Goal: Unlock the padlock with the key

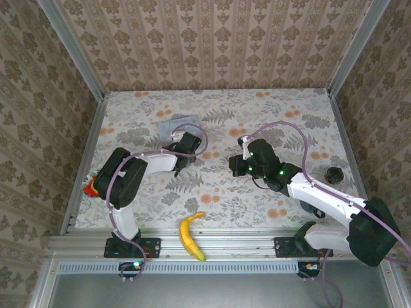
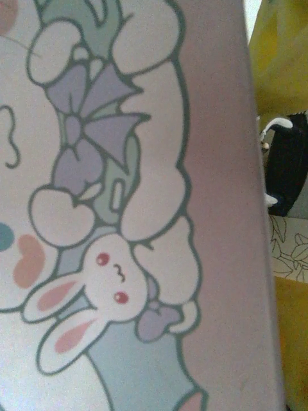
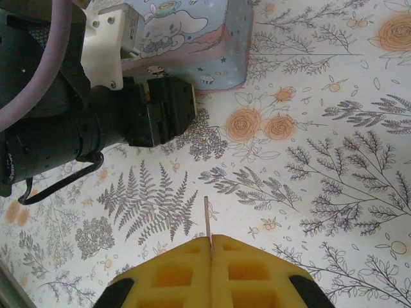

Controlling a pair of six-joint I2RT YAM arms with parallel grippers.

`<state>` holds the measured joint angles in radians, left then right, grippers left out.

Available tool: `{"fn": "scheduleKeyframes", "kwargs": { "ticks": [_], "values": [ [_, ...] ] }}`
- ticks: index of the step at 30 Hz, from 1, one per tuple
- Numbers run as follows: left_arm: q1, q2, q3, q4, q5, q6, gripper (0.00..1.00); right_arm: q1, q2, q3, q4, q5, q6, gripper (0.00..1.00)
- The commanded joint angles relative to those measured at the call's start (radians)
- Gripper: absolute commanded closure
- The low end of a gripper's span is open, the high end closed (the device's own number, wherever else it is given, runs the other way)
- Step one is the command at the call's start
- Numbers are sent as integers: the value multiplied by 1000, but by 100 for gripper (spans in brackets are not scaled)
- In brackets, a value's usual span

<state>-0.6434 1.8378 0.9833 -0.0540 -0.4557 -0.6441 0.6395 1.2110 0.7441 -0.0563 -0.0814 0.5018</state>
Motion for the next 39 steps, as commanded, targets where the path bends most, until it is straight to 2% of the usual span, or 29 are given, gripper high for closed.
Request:
{"fn": "scheduleKeyframes", "kwargs": {
  "ticks": [1, 8, 14, 15, 21, 22, 33, 35, 39],
  "values": [
    [5, 24, 27, 15, 12, 34, 36, 3, -2, 9, 4, 22, 1, 100],
    [5, 44, 34, 33, -1, 31, 43, 3, -7, 9, 0, 19, 1, 100],
    [5, 54, 42, 54, -15, 54, 44, 3, -10, 8, 1, 20, 0, 100],
    [4, 55, 44, 58, -20, 60, 48, 3, -10, 6, 2, 19, 1, 100],
    [4, 67, 61, 75, -40, 94, 50, 3, -8, 6, 3, 19, 1, 100],
    [2, 67, 63, 79, -41, 100, 53, 3, -7, 6, 2, 19, 1, 100],
    [4, 115, 76, 105, -55, 121, 56, 3, -7, -6, 9, 18, 8, 100],
    [5, 121, 76, 106, -51, 120, 63, 3, -8, -9, 10, 18, 10, 100],
    [6, 126, 78, 116, -45, 120, 64, 3, -9, -14, 12, 20, 11, 100]
  ]
}}
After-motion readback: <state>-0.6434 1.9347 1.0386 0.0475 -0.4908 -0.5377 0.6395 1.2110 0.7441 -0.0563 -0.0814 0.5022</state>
